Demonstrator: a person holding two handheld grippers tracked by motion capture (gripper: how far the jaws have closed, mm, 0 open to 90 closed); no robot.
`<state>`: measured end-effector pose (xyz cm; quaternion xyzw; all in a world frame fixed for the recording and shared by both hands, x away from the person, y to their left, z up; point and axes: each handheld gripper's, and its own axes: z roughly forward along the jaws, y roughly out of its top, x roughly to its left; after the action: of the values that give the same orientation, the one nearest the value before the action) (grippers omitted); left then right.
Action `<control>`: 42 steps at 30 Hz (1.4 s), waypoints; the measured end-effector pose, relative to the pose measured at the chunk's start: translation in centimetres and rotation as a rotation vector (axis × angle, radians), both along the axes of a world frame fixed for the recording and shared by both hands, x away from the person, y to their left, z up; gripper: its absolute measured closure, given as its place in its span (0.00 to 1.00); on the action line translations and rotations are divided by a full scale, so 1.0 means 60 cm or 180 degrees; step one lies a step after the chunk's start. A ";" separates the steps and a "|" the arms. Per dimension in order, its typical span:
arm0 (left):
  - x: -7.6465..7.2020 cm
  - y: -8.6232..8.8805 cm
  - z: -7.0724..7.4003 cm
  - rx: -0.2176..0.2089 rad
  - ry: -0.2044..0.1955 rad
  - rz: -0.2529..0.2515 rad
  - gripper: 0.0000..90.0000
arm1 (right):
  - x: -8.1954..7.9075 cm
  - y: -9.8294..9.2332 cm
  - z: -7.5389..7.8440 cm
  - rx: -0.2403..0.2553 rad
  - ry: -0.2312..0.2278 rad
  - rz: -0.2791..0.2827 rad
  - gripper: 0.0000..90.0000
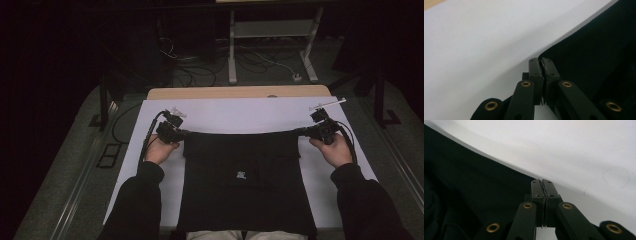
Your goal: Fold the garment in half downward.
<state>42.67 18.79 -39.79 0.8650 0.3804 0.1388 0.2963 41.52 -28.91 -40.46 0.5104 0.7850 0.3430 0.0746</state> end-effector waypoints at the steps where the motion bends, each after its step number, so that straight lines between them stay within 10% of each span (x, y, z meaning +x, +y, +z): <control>1: 0.002 -0.002 0.003 0.0026 -0.0005 -0.0016 0.95 | 0.002 -0.001 -0.001 0.0003 0.0005 -0.0010 0.97; 42: 0.062 -0.005 0.051 0.0067 -0.0287 0.0212 0.95 | 0.074 0.011 0.053 0.0060 -0.0242 -0.0213 0.97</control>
<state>46.39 18.51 -36.71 0.8478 0.3938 0.1914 0.2993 45.95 -28.25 -37.29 0.5237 0.7608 0.3669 0.1109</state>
